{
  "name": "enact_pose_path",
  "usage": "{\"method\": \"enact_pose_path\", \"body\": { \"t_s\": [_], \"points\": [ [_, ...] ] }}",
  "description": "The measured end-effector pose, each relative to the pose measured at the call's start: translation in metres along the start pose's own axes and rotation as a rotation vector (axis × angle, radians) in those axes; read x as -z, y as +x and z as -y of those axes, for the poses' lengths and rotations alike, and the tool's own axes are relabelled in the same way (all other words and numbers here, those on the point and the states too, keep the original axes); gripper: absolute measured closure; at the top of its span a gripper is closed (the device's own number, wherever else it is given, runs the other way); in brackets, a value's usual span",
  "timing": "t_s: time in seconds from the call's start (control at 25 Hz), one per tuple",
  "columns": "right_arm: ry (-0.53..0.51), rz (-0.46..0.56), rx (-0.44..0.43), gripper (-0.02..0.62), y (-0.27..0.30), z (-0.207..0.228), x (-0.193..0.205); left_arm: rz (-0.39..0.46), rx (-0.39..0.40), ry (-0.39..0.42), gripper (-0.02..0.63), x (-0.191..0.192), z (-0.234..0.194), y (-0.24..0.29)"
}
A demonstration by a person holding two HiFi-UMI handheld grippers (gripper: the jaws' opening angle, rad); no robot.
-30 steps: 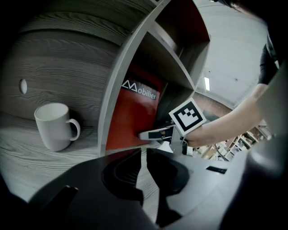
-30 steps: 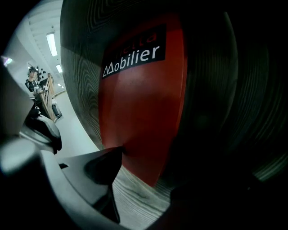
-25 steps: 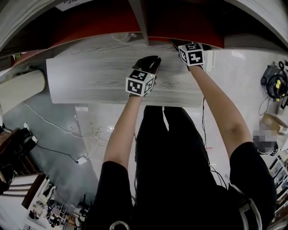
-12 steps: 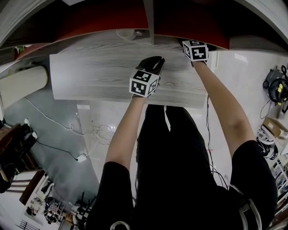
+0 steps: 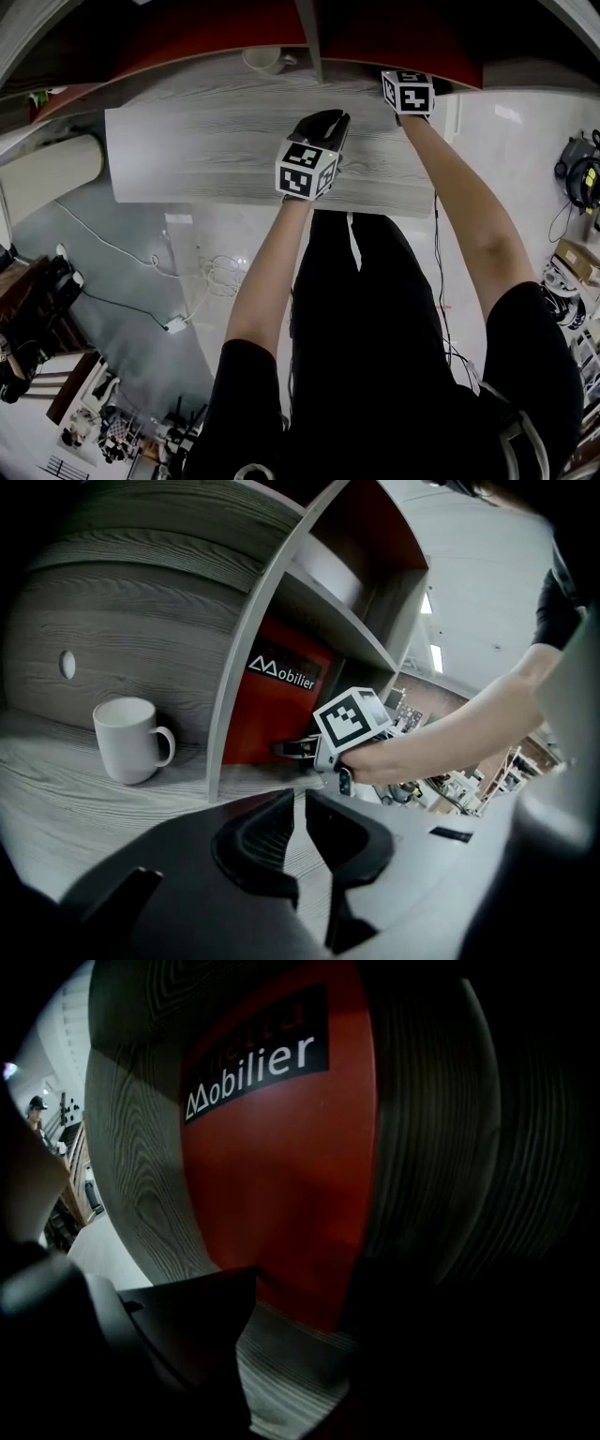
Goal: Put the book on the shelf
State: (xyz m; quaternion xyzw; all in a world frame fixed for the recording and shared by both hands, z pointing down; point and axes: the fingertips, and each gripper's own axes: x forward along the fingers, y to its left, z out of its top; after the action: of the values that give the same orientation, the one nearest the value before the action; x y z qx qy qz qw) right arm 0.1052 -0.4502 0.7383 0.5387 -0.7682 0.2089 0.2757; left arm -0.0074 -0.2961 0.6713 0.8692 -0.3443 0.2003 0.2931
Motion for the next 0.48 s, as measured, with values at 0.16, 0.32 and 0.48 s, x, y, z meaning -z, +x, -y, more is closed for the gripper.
{"method": "enact_pose_path", "body": {
  "t_s": [0.16,0.32,0.48],
  "points": [
    [0.025,0.015,-0.008,0.256,0.002,-0.005,0.000,-0.001,-0.006,0.005,0.568,0.001,0.005,-0.007],
    [0.064,0.039,-0.024,0.249,-0.006,-0.012,0.002,0.008,-0.024,0.014,0.568,0.000,0.008,-0.016],
    [0.109,0.042,-0.031,0.245,-0.025,-0.015,0.005,0.020,-0.060,0.008,0.568,0.003,0.014,-0.028]
  ]
}}
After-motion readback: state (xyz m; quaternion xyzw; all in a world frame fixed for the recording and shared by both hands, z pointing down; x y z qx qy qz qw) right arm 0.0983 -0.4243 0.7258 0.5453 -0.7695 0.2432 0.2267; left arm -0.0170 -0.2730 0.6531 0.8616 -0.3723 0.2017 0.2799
